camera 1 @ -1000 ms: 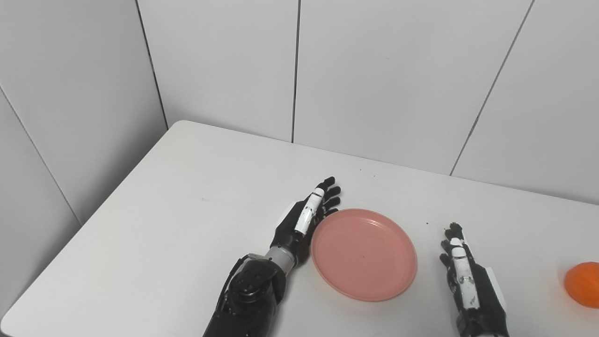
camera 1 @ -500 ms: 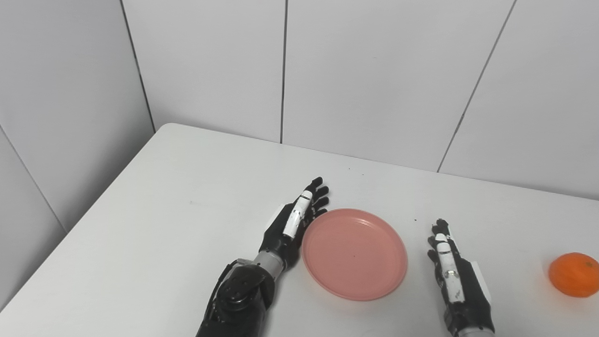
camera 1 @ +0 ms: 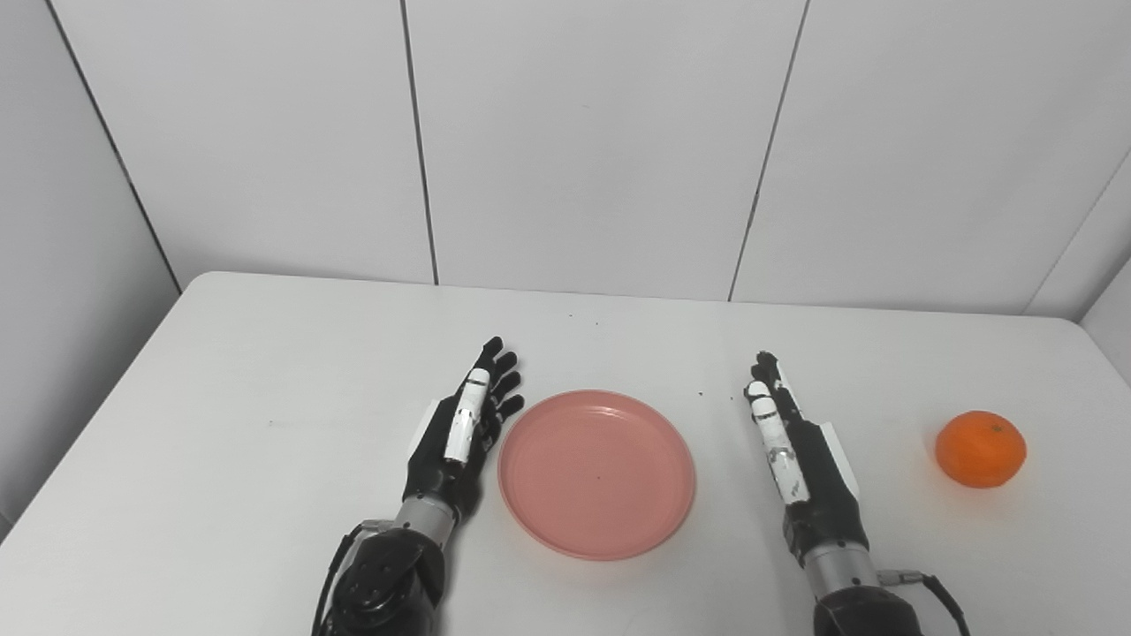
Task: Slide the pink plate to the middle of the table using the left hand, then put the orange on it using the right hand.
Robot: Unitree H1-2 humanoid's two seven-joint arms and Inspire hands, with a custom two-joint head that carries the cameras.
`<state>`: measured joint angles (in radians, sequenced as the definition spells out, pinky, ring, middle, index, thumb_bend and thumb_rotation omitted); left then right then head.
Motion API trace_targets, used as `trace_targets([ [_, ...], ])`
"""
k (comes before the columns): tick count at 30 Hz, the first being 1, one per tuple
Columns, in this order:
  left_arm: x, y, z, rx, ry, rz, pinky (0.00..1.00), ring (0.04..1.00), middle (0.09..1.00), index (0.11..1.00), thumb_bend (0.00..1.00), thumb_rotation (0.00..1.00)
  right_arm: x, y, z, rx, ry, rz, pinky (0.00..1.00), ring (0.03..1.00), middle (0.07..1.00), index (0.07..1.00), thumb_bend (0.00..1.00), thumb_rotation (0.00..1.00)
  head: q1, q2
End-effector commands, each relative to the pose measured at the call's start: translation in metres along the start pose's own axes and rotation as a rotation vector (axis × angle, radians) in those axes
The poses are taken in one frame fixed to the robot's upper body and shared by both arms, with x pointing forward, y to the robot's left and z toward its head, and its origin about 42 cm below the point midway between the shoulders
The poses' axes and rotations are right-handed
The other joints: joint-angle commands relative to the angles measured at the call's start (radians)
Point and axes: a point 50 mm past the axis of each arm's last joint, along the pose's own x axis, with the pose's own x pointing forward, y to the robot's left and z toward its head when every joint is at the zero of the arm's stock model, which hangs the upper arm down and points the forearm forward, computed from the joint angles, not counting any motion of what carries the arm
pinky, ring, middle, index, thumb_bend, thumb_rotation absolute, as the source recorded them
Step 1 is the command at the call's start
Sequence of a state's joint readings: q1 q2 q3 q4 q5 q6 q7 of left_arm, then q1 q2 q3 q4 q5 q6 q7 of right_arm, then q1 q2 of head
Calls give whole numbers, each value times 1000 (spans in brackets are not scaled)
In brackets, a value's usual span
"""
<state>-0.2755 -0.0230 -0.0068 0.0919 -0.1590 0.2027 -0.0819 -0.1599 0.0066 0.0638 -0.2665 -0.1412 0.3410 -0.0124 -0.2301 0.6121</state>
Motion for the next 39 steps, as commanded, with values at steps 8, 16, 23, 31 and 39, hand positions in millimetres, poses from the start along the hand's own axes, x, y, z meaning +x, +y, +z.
trace_targets([
  [8,-10,19,0,-4,-23,-8,959,949,949,944,367,1000,4,-13,44,-218,-128,-42,871,918,944,937,461,997,-150,-42],
  [16,-8,35,-5,-27,-8,-27,979,962,966,959,357,1000,-2,-27,74,-485,-218,-128,842,907,941,953,553,916,-246,-68],
  [23,-2,46,-8,-87,-1,-45,993,966,967,965,344,1000,-6,-58,93,-633,-277,-235,825,896,932,952,647,786,-331,-81],
  [31,3,60,-12,-98,7,-54,1000,982,978,971,327,1000,-20,-86,107,-893,-303,-404,788,886,932,941,762,674,-409,-104],
  [39,2,60,-7,-107,20,-48,1000,984,986,980,312,1000,-31,-110,115,-1026,-258,-556,752,885,954,971,877,612,-427,-123],
])
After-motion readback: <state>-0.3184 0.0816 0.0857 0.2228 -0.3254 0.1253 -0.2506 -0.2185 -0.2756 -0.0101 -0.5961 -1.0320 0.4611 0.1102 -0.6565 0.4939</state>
